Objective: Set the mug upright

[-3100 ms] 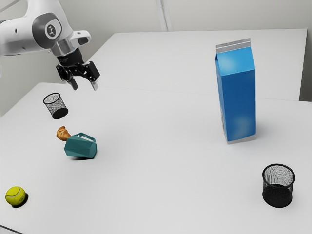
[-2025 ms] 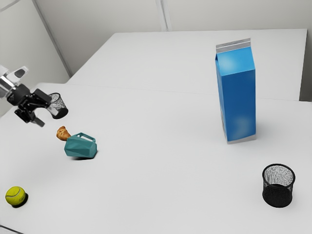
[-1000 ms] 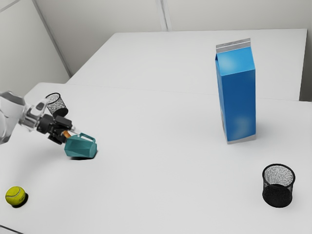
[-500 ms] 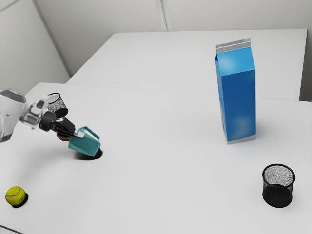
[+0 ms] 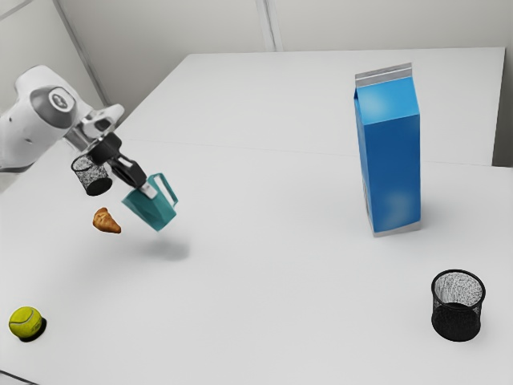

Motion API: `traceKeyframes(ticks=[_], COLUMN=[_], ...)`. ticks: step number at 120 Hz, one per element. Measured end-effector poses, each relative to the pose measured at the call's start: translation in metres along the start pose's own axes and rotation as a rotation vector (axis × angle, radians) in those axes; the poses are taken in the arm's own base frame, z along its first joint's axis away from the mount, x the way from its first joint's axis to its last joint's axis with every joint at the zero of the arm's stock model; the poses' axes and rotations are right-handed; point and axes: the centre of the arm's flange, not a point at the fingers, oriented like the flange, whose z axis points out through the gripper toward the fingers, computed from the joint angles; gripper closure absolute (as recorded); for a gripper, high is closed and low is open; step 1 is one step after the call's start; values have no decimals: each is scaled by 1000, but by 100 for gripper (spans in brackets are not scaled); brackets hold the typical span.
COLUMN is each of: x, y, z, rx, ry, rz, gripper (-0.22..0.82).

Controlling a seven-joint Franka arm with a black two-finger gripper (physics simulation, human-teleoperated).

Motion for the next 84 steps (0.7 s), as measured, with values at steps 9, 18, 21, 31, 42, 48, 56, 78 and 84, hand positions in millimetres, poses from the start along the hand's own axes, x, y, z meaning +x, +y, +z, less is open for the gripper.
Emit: traceKeyframes(ticks=[9, 18, 21, 31, 42, 48, 56, 78, 84], x=[12, 24, 28, 40, 50, 54, 53, 48, 47], y=[14, 28, 32, 46, 58, 62, 61, 53, 51], z=[1, 1, 2, 8, 16, 22, 33, 59, 70], rx=[87, 170, 195, 266, 328, 350, 369, 453, 463], ry=[-50, -84, -94, -114, -121, -118, -112, -95, -91], rz=[11, 20, 21, 21, 12, 0, -29, -86, -100], gripper=[78, 78, 78, 78, 78, 78, 78, 78, 78])
